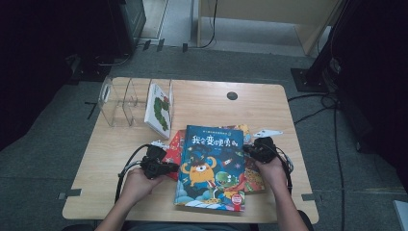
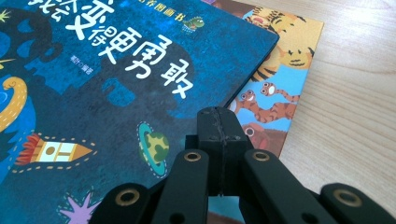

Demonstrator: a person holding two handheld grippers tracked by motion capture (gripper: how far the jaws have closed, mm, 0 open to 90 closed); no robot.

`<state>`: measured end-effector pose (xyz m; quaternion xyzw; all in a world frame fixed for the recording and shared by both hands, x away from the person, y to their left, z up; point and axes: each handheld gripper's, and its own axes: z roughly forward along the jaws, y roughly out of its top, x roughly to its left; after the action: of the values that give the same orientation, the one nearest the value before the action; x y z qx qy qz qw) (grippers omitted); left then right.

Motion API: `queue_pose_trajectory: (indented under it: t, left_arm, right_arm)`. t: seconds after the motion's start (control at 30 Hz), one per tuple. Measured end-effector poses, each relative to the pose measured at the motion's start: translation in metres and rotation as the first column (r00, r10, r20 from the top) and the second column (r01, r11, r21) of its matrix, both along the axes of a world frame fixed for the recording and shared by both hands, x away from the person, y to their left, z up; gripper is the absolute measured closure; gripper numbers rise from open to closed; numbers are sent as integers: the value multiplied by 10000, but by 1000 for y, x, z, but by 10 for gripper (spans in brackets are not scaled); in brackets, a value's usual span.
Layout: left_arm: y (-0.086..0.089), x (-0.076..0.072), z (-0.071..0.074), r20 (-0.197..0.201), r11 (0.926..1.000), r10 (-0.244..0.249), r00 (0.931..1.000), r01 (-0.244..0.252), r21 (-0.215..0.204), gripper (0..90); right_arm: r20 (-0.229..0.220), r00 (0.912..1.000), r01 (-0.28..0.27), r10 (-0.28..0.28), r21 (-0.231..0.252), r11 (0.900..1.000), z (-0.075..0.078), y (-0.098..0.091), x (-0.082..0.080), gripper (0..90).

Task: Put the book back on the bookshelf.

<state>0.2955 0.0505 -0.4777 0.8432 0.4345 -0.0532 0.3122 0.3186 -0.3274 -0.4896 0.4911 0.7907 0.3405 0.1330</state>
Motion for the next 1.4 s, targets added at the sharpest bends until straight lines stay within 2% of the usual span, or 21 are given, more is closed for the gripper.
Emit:
queue_pose_trajectory:
  t: [0.23, 0.33, 0.47, 0.7, 0.97, 1.23, 1.4]
  left_arm:
    - [-3, -4, -2, -14, 10000, 49, 10000, -49, 34, 864]
    - [-5, -7, -1, 117, 9998, 24, 9999, -26, 172, 891]
    - [-4, -8, -2, 18, 10000, 73, 10000, -73, 60, 895]
    - [-7, -11, -2, -151, 9992, 82, 9999, -88, -382, 900]
    - [-9, -14, -3, -30, 9990, 200, 9998, -201, -390, 900]
    - [-10, -14, -2, 2, 9991, 234, 9997, -234, -342, 900]
    - [-15, -16, -4, -86, 9986, 145, 9999, -149, -510, 900]
  right_arm:
    - [44, 10000, 88, -88, 41, 10000, -1, 2, 2, 900]
    - [181, 9998, 112, -112, -30, 9999, -1, 5, 6, 900]
    - [273, 9995, 164, -161, -103, 9998, -1, 9, 11, 900]
    - [408, 9989, 226, -229, 94, 9997, -3, 14, 26, 900]
    - [565, 9984, 67, -82, 265, 9996, -5, 17, 39, 900]
    - [302, 9995, -42, 32, 332, 9994, -2, 14, 31, 900]
    - [376, 9993, 65, -75, 250, 9997, -2, 14, 31, 900]
